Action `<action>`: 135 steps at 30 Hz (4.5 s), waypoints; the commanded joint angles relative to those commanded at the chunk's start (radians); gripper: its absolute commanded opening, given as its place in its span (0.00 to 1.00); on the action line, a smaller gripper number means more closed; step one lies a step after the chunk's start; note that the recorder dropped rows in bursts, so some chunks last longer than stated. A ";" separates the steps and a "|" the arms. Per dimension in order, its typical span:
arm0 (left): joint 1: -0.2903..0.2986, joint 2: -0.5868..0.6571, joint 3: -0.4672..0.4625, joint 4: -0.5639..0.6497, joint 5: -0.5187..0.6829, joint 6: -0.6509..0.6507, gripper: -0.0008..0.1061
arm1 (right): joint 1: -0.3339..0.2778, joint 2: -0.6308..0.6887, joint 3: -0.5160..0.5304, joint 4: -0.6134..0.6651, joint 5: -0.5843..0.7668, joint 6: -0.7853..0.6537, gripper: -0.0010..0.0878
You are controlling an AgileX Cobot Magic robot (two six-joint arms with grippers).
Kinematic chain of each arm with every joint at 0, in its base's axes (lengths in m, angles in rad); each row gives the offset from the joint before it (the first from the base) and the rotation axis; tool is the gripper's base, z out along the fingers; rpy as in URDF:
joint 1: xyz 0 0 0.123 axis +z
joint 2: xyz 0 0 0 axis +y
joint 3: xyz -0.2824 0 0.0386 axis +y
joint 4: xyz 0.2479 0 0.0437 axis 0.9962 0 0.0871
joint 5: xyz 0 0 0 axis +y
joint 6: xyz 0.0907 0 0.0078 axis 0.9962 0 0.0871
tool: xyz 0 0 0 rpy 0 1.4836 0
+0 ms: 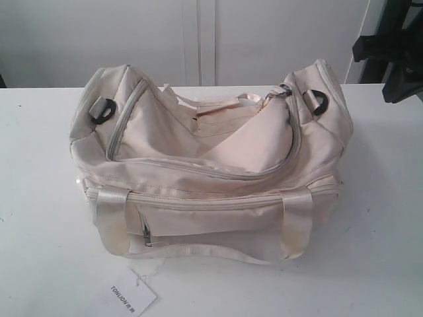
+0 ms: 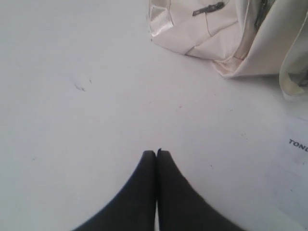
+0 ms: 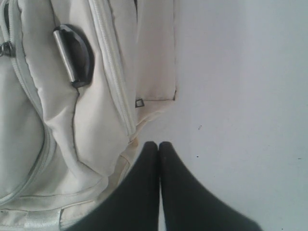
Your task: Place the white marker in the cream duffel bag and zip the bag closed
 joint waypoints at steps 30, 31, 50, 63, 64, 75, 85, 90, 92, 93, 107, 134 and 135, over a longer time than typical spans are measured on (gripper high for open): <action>0.000 0.000 0.000 0.143 -0.005 -0.145 0.01 | 0.000 0.000 0.000 0.000 -0.006 0.000 0.01; 0.000 0.000 0.000 0.143 -0.005 -0.145 0.01 | 0.000 0.000 0.000 0.000 -0.006 0.000 0.01; 0.000 0.000 0.000 0.144 -0.005 -0.136 0.01 | 0.000 0.000 0.000 0.003 -0.012 0.000 0.01; 0.000 0.000 0.000 0.150 -0.005 -0.136 0.01 | 0.000 0.000 0.000 0.000 -0.016 0.000 0.01; 0.000 0.000 0.000 0.150 -0.005 -0.136 0.01 | 0.000 0.000 0.000 0.000 -0.016 0.000 0.01; 0.000 0.000 0.000 0.150 -0.005 -0.136 0.01 | 0.000 0.000 0.000 0.000 -0.016 0.000 0.01; 0.000 0.000 0.000 0.150 -0.005 -0.136 0.01 | 0.000 -0.065 0.036 -0.005 -0.029 -0.046 0.01; 0.000 0.000 0.000 0.150 -0.005 -0.136 0.01 | 0.000 -0.297 0.241 -0.061 -0.180 -0.064 0.01; 0.000 0.000 0.000 0.150 -0.005 -0.136 0.01 | 0.000 -0.382 0.328 -0.099 -0.199 -0.064 0.01; 0.000 0.000 0.000 0.150 -0.005 -0.136 0.01 | 0.000 -0.410 0.357 -0.112 -0.212 -0.064 0.01; 0.000 0.000 0.000 0.150 -0.005 -0.136 0.01 | -0.142 -0.694 0.668 -0.148 -0.352 -0.064 0.01; 0.000 0.000 0.000 0.150 -0.005 -0.136 0.01 | -0.130 -1.303 1.233 -0.220 -0.711 -0.064 0.01; 0.000 0.000 0.000 0.150 -0.005 -0.136 0.01 | -0.130 -1.333 1.255 -0.214 -0.718 -0.064 0.01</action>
